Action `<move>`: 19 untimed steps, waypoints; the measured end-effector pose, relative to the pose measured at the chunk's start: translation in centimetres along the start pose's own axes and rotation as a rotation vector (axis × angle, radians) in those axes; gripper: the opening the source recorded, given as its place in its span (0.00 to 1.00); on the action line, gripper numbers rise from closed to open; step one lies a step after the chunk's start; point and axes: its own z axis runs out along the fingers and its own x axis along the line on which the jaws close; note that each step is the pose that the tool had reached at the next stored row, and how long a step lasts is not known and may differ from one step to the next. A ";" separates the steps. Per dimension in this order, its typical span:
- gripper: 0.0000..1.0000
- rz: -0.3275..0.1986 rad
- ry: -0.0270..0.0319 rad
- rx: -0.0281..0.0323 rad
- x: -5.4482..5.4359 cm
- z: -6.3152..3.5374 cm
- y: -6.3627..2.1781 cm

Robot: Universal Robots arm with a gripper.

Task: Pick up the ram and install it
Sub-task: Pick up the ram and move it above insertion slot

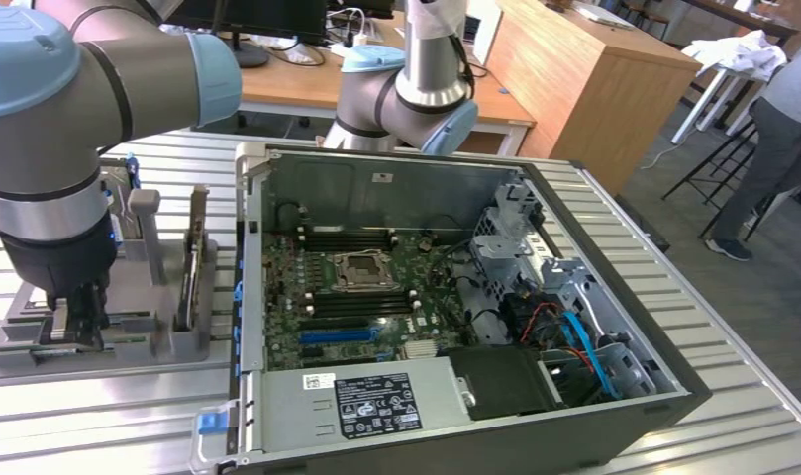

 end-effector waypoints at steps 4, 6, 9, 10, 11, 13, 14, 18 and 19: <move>0.35 0.000 -0.0001 0.0001 0.1 0.00 0.00; 0.35 0.000 -0.0001 0.0001 0.2 0.00 0.01; 0.35 0.000 -0.0001 0.0001 0.2 0.07 0.01; 0.35 0.000 -0.0001 0.0001 0.2 0.11 0.00; 0.35 0.000 0.0000 0.0000 0.2 0.15 0.00; 0.35 0.000 0.0001 -0.0001 0.2 0.18 0.00; 0.35 0.000 0.0001 -0.0001 0.2 0.19 0.00; 0.35 0.000 0.0000 0.0000 0.2 0.19 0.00; 0.35 0.000 0.0000 0.0001 0.2 0.20 0.00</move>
